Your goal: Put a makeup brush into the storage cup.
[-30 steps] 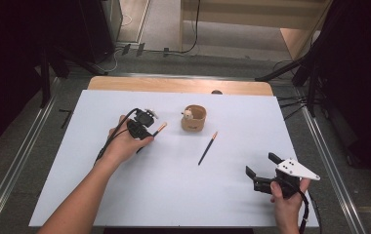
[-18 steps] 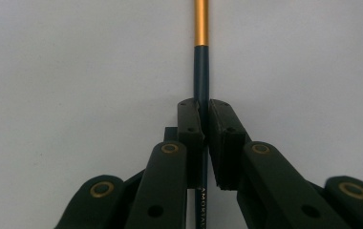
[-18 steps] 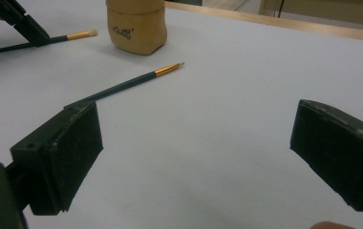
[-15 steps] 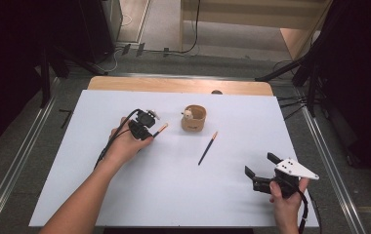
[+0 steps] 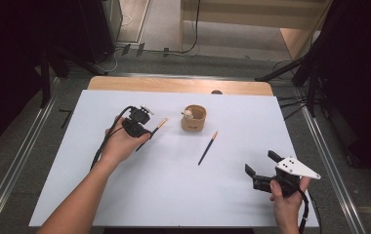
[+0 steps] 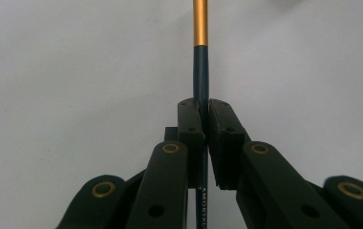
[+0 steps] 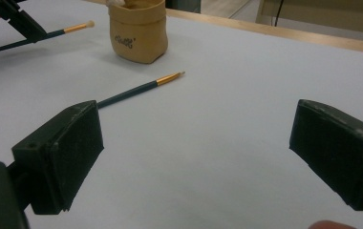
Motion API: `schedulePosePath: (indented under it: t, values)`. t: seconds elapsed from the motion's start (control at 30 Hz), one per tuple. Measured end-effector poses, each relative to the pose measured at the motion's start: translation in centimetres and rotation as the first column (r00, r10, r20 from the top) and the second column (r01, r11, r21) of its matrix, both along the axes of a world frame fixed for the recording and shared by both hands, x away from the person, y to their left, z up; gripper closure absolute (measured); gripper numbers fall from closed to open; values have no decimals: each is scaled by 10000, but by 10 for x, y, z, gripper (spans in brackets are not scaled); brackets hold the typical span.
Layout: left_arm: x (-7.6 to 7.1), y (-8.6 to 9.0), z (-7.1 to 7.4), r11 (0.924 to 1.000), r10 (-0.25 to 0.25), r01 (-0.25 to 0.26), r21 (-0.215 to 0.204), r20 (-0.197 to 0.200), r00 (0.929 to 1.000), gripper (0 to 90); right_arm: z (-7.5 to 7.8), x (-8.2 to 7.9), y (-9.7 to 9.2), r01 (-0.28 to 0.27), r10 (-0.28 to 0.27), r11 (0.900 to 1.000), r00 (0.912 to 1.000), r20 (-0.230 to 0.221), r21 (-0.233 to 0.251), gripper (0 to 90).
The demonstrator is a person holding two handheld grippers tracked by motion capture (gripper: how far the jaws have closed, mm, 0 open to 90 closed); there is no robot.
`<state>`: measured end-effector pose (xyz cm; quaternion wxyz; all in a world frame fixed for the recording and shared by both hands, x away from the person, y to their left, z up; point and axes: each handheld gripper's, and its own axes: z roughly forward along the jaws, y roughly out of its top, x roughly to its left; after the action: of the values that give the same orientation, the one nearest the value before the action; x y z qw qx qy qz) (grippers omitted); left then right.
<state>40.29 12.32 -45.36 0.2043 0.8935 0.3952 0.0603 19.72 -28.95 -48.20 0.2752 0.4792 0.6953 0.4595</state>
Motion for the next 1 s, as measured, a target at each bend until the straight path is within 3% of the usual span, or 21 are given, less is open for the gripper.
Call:
schedulePosePath:
  t: [0.2,0.23,0.27,0.37,0.43,0.5,0.53,0.6,0.63,0.77,0.83,0.87,0.93,0.97,1.0]
  values:
    - [-6,10,12,9983,78,-58,-588,325,9994,850,8,2,3,-37,34,9997,9999,133,235,51]
    - [-9,13,16,9954,161,-121,-955,410,9990,851,10,2,4,-16,13,9996,9999,126,273,52]
    - [-9,13,16,9954,161,-121,-955,410,9990,851,10,2,4,-16,13,9996,9999,126,273,52]
    - [-16,17,21,9923,144,-27,-1238,932,9955,851,16,6,9,-117,111,9993,9998,147,366,59]
    - [-19,20,24,9868,233,-53,-1621,1095,9937,851,18,9,13,-227,221,9992,9996,185,344,59]
    - [-20,21,25,9853,276,-67,-1710,1199,9924,851,21,11,17,-282,278,9992,9995,162,272,61]
    - [-23,23,28,9785,356,-73,-2064,1338,9904,851,23,12,20,-261,259,9996,9996,144,118,62]
    - [-27,24,30,9730,417,-68,-2306,1469,9883,851,26,14,27,-6,11,9985,9999,102,-546,68]
    - [-28,25,31,9681,463,-69,-2505,1516,9874,851,28,15,30,-66,71,9981,9999,81,-609,68]
    - [-37,25,33,9482,568,22,-3177,1766,9826,851,33,21,39,-277,279,9991,9996,73,-333,72]
    - [-41,24,34,9421,434,260,-3344,1984,9792,851,36,23,43,-322,323,9993,9995,60,-205,73]
    - [-43,24,35,9329,335,444,-3573,2088,9774,851,37,25,46,-381,382,9991,9992,77,-184,74]
    - [-45,23,35,9300,321,496,-3641,2151,9761,851,39,28,51,-508,509,9987,9987,98,-95,75]
    - [-49,22,36,9180,338,625,-3916,2343,9716,851,40,29,54,-572,573,9984,9983,72,-19,75]
    - [-51,21,36,9141,334,678,-3999,2409,9700,851,42,31,58,-630,630,9980,9980,83,9,76]
